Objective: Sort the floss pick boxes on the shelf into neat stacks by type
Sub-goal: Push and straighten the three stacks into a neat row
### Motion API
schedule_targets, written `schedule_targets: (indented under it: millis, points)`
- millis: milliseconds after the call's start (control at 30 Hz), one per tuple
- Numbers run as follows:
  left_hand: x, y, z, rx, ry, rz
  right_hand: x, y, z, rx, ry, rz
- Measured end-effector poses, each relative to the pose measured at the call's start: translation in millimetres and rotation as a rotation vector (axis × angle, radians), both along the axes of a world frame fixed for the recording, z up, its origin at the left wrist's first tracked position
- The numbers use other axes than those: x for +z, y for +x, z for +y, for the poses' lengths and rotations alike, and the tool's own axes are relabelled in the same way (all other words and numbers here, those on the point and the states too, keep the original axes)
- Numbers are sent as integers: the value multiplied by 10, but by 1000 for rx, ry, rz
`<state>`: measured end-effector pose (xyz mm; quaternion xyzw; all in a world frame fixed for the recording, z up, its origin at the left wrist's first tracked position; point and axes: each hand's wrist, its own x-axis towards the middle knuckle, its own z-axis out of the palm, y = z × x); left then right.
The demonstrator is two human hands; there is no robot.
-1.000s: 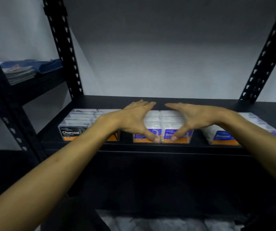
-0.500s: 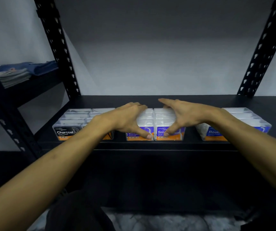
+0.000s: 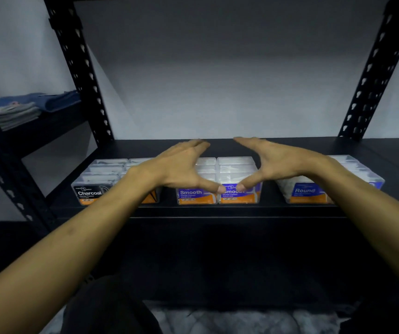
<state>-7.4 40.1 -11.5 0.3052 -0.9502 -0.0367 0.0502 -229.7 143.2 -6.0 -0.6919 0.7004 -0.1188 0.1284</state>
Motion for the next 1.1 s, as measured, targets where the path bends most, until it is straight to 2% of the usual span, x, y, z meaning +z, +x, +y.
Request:
schedule_targets:
  millis: [233,400,600,1100]
  points:
    - [153,-642,343,-98,84,73,218,-690,666,-168,-81,-50]
    - [108,-1285,604,-197,120,39,261,-1195,1030,-232,53,-24]
    - [-6,-1777,661,-182,108,-60,72,-1463,1040,-227,161,61]
    - [-95,-1918,610,-232,118,-53,-39,-1563,1007,-200,92,33]
